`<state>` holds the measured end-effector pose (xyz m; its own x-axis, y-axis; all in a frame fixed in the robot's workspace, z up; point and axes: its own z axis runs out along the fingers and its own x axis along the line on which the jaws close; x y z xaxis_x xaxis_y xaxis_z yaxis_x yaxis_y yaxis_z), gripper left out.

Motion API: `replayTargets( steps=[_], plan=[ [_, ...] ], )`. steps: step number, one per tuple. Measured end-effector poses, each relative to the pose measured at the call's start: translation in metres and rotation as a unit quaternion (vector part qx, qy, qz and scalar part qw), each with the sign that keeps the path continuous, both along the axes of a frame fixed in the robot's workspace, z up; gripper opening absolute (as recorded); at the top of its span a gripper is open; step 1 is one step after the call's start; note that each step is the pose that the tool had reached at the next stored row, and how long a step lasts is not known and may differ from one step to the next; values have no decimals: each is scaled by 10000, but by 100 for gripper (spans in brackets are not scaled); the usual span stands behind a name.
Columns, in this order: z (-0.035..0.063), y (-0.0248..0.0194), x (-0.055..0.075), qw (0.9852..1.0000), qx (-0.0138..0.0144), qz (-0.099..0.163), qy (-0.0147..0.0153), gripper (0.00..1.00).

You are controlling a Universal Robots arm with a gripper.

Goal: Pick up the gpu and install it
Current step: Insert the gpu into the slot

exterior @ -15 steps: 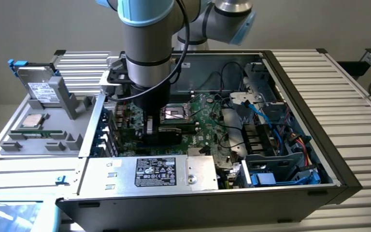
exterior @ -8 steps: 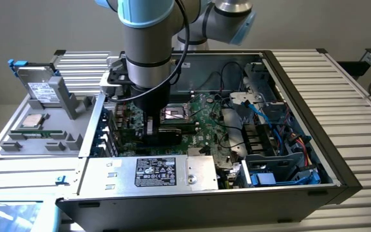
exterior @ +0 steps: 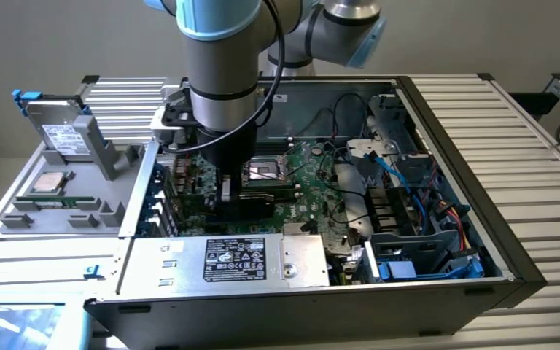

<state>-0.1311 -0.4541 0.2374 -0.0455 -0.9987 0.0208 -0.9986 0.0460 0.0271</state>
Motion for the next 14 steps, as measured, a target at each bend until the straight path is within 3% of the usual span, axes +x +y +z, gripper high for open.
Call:
replayTargets(
  steps=[1,12,14],
  plan=[
    [26,5,0,10000,-8,0,-11,48],
    [512,54,-3,10000,-47,-14,-12,48],
    [552,55,-3,10000,-59,-15,-12,48]
  ],
)
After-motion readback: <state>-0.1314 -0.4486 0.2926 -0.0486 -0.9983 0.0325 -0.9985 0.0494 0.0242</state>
